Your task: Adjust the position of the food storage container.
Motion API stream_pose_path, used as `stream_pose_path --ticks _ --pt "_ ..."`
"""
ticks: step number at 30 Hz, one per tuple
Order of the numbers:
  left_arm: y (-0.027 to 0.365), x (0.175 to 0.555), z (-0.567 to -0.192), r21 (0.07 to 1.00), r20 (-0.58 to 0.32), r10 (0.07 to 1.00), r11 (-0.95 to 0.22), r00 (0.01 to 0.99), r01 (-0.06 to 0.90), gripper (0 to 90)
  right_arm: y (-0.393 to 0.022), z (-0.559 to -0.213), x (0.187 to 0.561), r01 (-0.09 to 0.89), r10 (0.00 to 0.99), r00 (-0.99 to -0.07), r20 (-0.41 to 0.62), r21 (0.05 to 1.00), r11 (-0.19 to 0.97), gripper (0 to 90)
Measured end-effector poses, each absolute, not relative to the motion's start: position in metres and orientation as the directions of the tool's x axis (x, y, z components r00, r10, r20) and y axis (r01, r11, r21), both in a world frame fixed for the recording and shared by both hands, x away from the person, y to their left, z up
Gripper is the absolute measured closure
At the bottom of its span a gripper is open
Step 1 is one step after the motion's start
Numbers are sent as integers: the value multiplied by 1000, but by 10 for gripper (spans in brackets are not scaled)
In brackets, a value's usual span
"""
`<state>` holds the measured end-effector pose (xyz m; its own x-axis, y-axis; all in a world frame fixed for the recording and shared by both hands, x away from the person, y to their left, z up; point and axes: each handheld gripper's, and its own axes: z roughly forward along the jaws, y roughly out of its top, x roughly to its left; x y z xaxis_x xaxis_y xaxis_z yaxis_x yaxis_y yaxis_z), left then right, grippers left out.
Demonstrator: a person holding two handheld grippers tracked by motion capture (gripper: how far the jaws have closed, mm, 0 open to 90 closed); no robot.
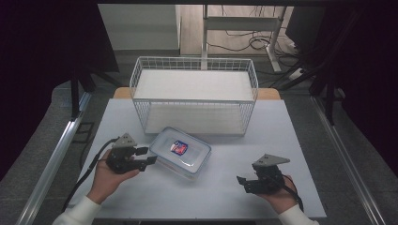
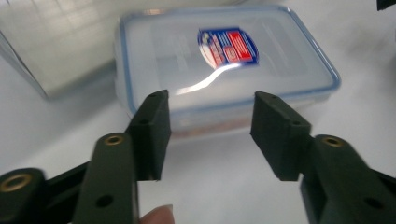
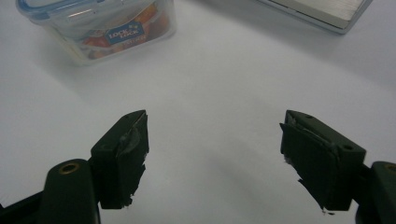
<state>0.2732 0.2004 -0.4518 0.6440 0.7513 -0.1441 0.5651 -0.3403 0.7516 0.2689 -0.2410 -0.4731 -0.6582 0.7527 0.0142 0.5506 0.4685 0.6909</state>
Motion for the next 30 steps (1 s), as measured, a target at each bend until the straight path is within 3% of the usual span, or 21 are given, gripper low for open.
stream_pose_path --ticks 8,9,17,30 --pt "201 314 -433 724 -101 764 -383 637 574 642 -243 -475 270 557 756 -654 12 683 471 237" --pt "201 320 -434 718 -98 767 -386 634 579 700 -244 -476 270 562 758 -652 13 678 473 237" --pt "202 366 -448 638 -105 800 -402 591 657 898 -246 -477 271 565 759 -651 7 672 478 237" --pt "197 394 -474 531 -74 811 -461 581 711 900 -249 -479 273 589 768 -639 41 668 455 235"
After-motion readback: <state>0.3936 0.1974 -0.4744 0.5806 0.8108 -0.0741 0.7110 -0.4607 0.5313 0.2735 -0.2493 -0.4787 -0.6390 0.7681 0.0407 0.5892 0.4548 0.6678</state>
